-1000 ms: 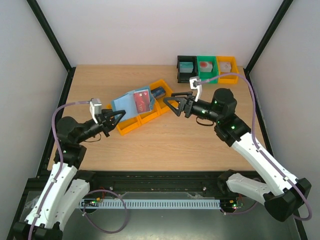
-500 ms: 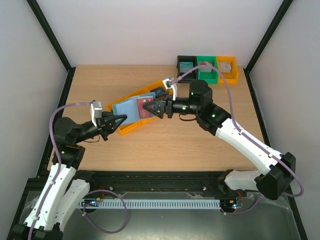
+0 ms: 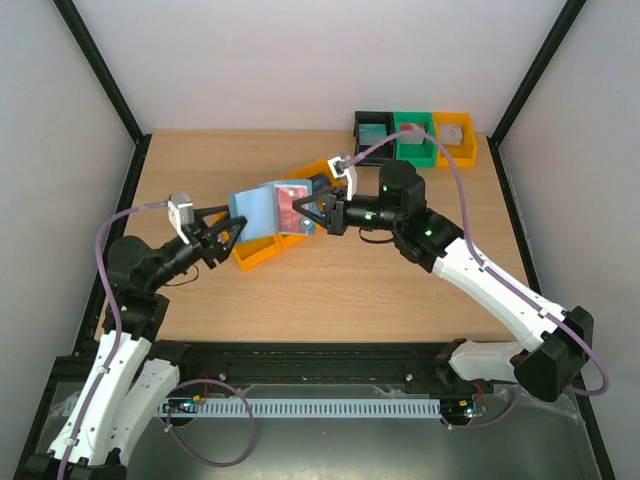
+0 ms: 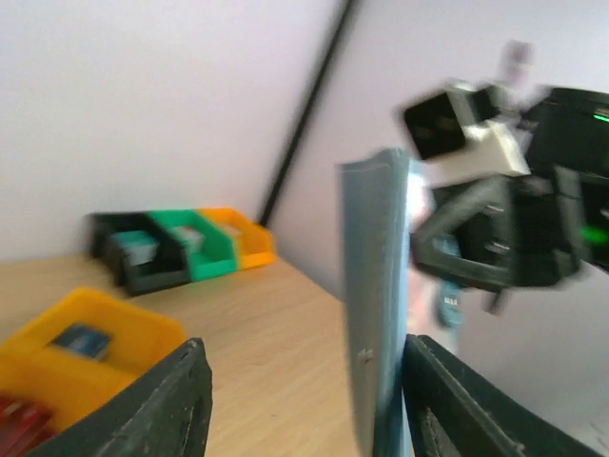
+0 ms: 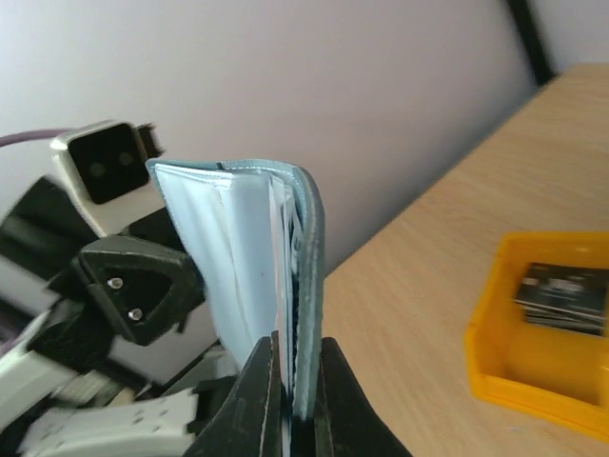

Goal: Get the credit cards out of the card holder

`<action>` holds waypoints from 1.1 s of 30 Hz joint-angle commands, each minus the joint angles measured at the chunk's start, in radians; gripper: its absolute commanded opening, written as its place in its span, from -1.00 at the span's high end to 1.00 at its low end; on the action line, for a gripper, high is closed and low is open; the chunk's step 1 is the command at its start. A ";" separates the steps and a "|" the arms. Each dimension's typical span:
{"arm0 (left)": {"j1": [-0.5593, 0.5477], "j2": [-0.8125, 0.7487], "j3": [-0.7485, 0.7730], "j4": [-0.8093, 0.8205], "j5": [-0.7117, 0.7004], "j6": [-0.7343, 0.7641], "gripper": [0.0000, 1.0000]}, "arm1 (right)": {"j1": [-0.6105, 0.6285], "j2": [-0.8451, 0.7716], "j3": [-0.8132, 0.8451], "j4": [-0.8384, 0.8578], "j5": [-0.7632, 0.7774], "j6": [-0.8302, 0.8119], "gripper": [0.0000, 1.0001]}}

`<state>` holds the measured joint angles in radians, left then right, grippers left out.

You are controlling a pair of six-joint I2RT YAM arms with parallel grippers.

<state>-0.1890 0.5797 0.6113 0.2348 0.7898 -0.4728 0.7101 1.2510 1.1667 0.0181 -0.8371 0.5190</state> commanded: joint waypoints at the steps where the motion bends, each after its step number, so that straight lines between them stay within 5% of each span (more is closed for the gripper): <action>1: 0.037 0.002 0.001 -0.145 -0.363 0.034 -0.15 | 0.002 -0.026 0.056 -0.160 0.325 -0.025 0.97; 6: 0.042 -0.013 -0.007 -0.126 -0.315 0.066 -0.08 | 0.084 0.087 0.234 -0.488 0.832 -0.045 0.97; 10: 0.025 -0.010 -0.012 -0.073 -0.162 0.041 0.19 | 0.157 0.155 0.314 -0.571 0.954 -0.061 0.97; 16: -0.052 0.023 -0.015 -0.026 -0.066 0.021 0.26 | 0.232 0.193 0.310 -0.415 0.678 -0.131 0.97; 19: -0.054 0.032 -0.006 -0.072 -0.175 0.041 -0.01 | 0.232 0.165 0.261 -0.298 0.454 -0.155 0.97; 26: -0.020 0.002 -0.002 -0.165 -0.278 0.175 -0.36 | 0.232 0.072 0.203 -0.221 0.262 -0.221 0.97; 31: 0.021 -0.023 -0.036 -0.116 -0.125 0.123 -0.94 | 0.228 0.034 0.207 -0.224 0.154 -0.260 0.97; 33: 0.034 -0.031 -0.050 -0.051 -0.032 0.061 -0.99 | 0.226 0.027 0.211 -0.220 0.123 -0.269 0.97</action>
<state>-0.1772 0.5613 0.5972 0.1085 0.6090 -0.3515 0.9333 1.3247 1.3697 -0.2832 -0.5625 0.2974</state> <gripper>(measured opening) 0.976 0.035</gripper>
